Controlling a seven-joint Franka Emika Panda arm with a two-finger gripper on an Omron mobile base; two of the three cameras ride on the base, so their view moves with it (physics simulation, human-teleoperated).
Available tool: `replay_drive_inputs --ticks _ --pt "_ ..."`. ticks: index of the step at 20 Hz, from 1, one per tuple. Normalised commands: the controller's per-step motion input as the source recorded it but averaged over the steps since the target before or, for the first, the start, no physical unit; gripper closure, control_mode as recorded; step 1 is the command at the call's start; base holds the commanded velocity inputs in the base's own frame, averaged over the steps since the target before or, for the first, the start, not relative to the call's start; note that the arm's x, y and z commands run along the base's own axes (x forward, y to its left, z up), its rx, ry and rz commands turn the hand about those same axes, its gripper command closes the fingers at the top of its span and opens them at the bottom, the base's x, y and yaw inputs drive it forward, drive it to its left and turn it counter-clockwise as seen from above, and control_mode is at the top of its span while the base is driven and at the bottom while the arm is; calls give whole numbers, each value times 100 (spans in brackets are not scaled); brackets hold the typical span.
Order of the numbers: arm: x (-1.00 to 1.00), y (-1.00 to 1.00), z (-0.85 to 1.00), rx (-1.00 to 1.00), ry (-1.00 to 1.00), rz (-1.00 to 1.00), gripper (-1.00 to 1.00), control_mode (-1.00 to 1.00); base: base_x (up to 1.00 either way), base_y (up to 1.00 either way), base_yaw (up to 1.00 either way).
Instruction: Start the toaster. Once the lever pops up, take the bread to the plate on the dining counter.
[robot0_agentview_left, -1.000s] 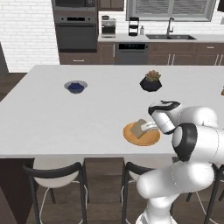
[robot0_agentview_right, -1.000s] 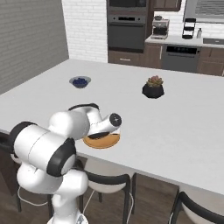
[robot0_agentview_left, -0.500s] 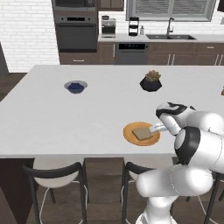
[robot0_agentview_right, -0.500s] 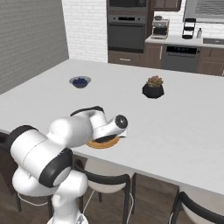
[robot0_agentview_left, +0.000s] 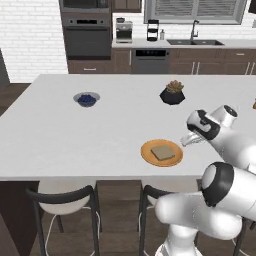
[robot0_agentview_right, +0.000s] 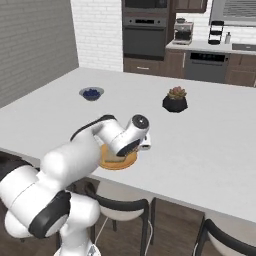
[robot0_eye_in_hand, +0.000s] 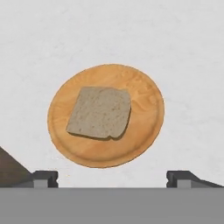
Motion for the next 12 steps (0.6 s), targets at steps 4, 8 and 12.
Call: replay_drive_inputs --ticks 4,8,12 --pt "-100 29 74 -20 -9 -9 -100 -100 0 0 0" --pt "-100 45 53 -23 -18 -15 -100 -100 0 0 0" --pt "-100 22 43 -20 -16 -11 -100 -100 0 0 0"
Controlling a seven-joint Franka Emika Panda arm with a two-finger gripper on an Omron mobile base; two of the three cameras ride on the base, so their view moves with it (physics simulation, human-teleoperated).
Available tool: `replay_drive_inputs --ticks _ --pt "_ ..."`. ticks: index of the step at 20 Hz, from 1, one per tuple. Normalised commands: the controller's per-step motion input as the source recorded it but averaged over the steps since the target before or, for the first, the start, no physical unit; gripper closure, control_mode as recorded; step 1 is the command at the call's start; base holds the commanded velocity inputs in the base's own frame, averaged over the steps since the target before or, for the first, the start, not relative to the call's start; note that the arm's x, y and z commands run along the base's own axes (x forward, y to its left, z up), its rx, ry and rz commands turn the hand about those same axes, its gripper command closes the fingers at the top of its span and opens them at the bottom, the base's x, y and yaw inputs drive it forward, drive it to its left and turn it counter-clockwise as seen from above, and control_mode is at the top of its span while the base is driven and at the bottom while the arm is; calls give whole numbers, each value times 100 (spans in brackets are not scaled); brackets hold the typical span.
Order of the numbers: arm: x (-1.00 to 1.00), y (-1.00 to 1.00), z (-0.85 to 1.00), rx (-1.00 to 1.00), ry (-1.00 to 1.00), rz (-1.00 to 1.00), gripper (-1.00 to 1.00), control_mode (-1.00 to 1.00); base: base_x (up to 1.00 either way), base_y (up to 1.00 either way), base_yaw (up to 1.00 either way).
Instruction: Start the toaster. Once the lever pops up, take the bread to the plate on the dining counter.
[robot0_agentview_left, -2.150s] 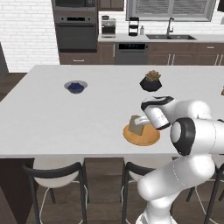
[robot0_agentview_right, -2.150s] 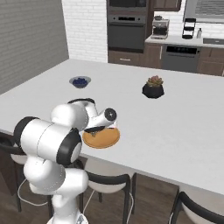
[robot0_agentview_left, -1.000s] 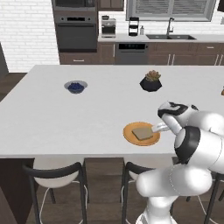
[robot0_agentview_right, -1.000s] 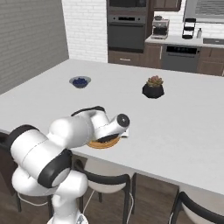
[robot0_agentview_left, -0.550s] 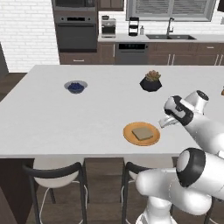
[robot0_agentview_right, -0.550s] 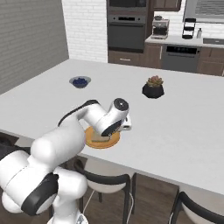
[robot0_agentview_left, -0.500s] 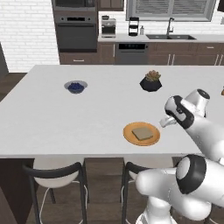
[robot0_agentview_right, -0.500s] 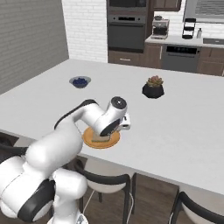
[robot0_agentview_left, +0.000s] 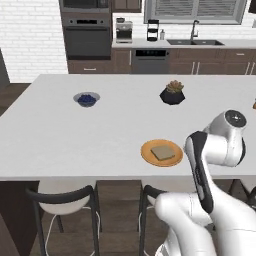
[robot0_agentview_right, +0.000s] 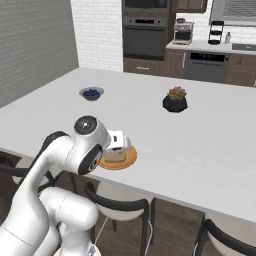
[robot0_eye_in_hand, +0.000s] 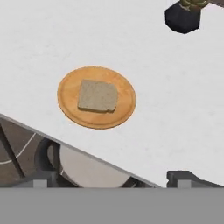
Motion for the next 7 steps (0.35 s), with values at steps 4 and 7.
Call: replay_drive_inputs --ticks 4,7 --pt "-100 14 29 -12 -15 -12 -100 -100 0 0 0" --pt "-100 6 24 -10 -17 -11 -100 -100 0 0 0"
